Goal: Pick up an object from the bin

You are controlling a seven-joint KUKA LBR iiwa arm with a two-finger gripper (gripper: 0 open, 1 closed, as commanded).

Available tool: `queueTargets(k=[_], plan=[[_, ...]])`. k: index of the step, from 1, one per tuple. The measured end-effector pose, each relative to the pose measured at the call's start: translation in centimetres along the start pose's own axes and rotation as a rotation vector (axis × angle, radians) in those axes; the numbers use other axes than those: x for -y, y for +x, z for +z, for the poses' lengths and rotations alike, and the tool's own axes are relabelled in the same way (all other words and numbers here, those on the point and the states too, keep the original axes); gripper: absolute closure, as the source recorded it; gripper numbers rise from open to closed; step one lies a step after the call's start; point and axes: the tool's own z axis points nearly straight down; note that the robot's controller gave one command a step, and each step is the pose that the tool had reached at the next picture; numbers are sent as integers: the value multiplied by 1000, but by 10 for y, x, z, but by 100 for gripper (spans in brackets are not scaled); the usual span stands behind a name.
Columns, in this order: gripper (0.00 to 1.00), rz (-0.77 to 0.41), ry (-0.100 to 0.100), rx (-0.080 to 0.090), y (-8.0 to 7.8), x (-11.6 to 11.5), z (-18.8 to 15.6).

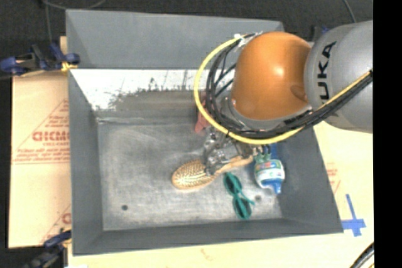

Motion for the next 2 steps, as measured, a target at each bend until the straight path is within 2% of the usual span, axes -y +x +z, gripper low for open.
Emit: queueTargets(k=[1, 2], plan=[[0, 0, -2, 0, 0, -1, 0], [0, 0, -2, 0, 0, -1, 0]])
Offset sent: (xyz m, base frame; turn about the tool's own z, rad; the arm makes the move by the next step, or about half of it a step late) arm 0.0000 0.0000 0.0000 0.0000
